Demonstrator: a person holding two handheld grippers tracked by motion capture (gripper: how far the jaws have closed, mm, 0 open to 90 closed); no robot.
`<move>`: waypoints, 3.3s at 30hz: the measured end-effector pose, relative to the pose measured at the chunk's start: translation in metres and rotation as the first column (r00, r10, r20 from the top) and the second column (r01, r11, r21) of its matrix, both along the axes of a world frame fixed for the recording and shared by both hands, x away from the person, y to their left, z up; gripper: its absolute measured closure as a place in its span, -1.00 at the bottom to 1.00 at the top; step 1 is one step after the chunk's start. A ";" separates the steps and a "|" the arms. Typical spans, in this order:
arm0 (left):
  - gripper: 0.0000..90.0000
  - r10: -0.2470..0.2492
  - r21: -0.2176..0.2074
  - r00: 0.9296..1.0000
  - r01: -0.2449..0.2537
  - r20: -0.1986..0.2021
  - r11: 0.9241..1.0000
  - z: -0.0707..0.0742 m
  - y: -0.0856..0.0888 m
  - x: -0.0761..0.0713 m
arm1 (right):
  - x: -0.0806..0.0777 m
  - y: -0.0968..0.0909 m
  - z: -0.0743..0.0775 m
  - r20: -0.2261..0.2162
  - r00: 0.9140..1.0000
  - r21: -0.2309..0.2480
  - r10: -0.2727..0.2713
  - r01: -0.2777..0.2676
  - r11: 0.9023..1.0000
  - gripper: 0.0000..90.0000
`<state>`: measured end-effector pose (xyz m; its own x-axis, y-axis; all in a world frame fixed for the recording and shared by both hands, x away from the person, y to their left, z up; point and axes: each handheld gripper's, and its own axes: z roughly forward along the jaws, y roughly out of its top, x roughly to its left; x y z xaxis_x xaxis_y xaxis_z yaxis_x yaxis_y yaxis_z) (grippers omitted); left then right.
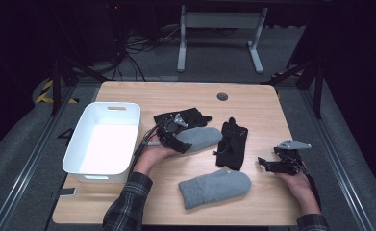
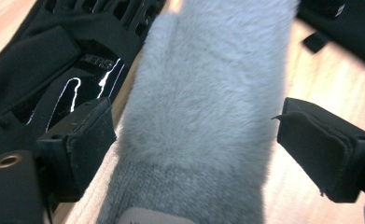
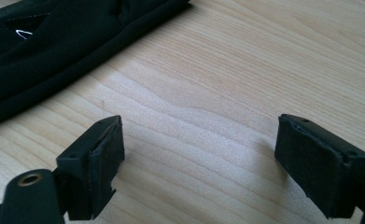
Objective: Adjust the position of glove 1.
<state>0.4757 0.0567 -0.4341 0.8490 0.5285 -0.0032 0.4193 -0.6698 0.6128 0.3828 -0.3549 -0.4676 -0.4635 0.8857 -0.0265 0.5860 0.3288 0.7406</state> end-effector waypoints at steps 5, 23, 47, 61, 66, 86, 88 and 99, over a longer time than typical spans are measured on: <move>-0.75 -0.007 0.039 1.000 0.008 -0.025 0.999 -0.009 -0.001 0.002 | 0.000 0.000 0.000 0.000 1.000 0.000 0.002 -0.002 1.000 -0.64; 0.24 -0.003 0.034 1.000 0.003 -0.002 0.999 -0.005 0.003 -0.007 | 0.000 0.000 0.000 0.001 1.000 -0.001 0.005 -0.005 1.000 -0.64; 0.44 -0.015 -0.137 0.999 0.010 -0.038 0.990 0.049 0.006 -0.068 | 0.000 0.000 0.000 0.001 1.000 -0.001 0.005 -0.005 1.000 -0.64; 0.44 -0.090 -0.111 0.994 0.083 -0.059 0.990 0.049 -0.028 -0.122 | 0.000 0.000 0.000 0.001 1.000 -0.001 0.005 -0.005 1.000 -0.64; 0.43 -0.113 -0.091 0.990 0.106 -0.079 0.990 0.038 -0.040 -0.136 | 0.000 0.000 0.000 0.001 1.000 -0.001 0.005 -0.005 1.000 -0.64; -0.50 -0.191 -0.093 0.976 0.182 -0.102 0.979 0.038 -0.052 -0.152 | 0.000 0.000 0.000 0.000 1.000 -0.001 0.006 -0.006 1.000 -0.64; -0.53 -0.213 -0.112 0.974 0.204 -0.077 0.973 0.046 -0.049 -0.149 | 0.000 0.000 0.000 0.001 1.000 -0.001 0.005 -0.005 1.000 -0.64; -0.67 -0.311 -0.181 0.946 0.292 -0.086 0.939 0.047 -0.058 -0.105 | 0.000 0.000 0.000 0.000 1.000 -0.001 0.006 -0.006 1.000 -0.64</move>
